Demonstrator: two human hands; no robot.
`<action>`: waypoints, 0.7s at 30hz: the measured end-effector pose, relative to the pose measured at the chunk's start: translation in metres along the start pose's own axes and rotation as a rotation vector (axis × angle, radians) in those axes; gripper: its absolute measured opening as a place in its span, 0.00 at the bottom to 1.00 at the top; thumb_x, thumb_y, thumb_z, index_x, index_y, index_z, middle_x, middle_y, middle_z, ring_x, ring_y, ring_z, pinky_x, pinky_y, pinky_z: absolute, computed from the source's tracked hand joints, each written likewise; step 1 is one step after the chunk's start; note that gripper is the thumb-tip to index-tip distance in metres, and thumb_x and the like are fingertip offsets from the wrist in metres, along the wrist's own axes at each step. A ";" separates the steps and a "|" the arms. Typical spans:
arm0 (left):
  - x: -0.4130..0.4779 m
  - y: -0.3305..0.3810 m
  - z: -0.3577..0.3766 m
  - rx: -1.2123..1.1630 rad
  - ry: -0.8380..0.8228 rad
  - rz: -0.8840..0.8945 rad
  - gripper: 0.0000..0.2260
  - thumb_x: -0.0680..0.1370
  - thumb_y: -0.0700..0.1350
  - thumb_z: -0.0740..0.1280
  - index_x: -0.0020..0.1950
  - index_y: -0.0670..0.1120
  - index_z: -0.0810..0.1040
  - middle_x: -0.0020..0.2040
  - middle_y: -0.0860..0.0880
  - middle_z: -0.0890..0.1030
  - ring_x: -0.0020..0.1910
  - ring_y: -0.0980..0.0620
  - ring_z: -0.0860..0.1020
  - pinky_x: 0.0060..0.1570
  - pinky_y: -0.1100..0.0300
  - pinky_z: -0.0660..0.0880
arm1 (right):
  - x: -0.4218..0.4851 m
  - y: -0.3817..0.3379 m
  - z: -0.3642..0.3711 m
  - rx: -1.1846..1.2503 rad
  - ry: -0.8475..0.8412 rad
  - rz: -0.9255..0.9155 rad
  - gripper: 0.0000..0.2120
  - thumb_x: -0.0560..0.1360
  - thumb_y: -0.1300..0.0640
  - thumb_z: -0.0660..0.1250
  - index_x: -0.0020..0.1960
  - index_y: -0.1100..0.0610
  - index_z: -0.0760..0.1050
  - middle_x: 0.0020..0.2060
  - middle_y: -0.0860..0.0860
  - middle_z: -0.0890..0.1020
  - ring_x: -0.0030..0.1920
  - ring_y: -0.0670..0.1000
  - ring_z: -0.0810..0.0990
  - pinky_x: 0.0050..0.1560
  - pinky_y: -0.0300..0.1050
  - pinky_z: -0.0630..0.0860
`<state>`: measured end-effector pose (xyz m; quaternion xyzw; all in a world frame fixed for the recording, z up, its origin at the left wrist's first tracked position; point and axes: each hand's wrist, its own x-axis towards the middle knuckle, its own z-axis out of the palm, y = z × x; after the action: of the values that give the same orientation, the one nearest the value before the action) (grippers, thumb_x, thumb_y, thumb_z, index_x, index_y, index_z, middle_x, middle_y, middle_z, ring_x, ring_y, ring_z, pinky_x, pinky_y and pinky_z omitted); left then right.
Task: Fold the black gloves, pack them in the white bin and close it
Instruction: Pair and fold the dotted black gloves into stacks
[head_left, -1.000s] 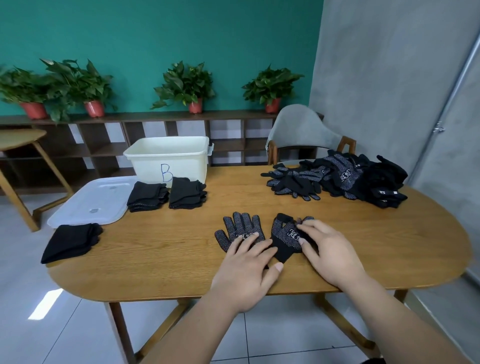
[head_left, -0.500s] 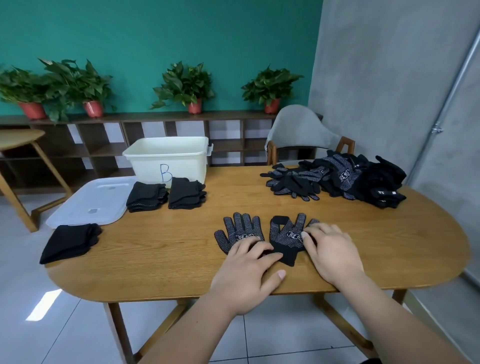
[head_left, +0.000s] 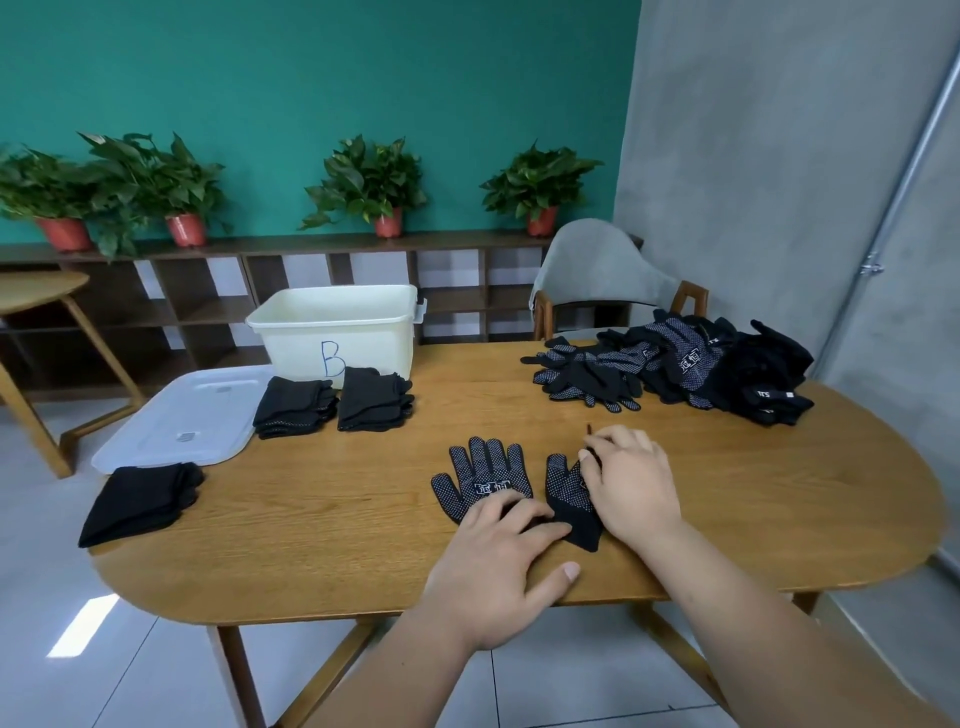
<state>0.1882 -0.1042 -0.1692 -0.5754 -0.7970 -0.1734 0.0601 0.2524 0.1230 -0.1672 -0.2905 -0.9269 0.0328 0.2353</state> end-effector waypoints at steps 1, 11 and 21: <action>0.000 0.000 0.000 -0.001 -0.002 0.000 0.27 0.84 0.69 0.52 0.78 0.60 0.71 0.73 0.63 0.68 0.78 0.55 0.56 0.79 0.54 0.53 | -0.002 -0.002 0.001 -0.027 0.063 0.012 0.21 0.84 0.45 0.58 0.69 0.54 0.80 0.62 0.49 0.77 0.64 0.54 0.73 0.70 0.55 0.68; 0.000 -0.001 0.000 -0.009 -0.024 -0.004 0.27 0.84 0.68 0.53 0.78 0.59 0.71 0.74 0.62 0.67 0.77 0.55 0.59 0.78 0.52 0.57 | -0.023 -0.019 0.006 -0.064 -0.172 0.076 0.28 0.86 0.40 0.48 0.79 0.51 0.69 0.79 0.51 0.68 0.78 0.55 0.64 0.78 0.55 0.61; 0.001 -0.002 0.004 0.062 0.074 -0.189 0.28 0.85 0.67 0.46 0.78 0.57 0.69 0.73 0.57 0.67 0.74 0.53 0.62 0.75 0.52 0.61 | -0.038 -0.012 0.001 -0.044 -0.016 -0.091 0.19 0.81 0.39 0.61 0.64 0.45 0.82 0.57 0.44 0.78 0.60 0.51 0.75 0.57 0.51 0.74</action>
<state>0.1862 -0.1029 -0.1727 -0.4886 -0.8500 -0.1746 0.0908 0.2730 0.0922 -0.1815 -0.2528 -0.9415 0.0039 0.2228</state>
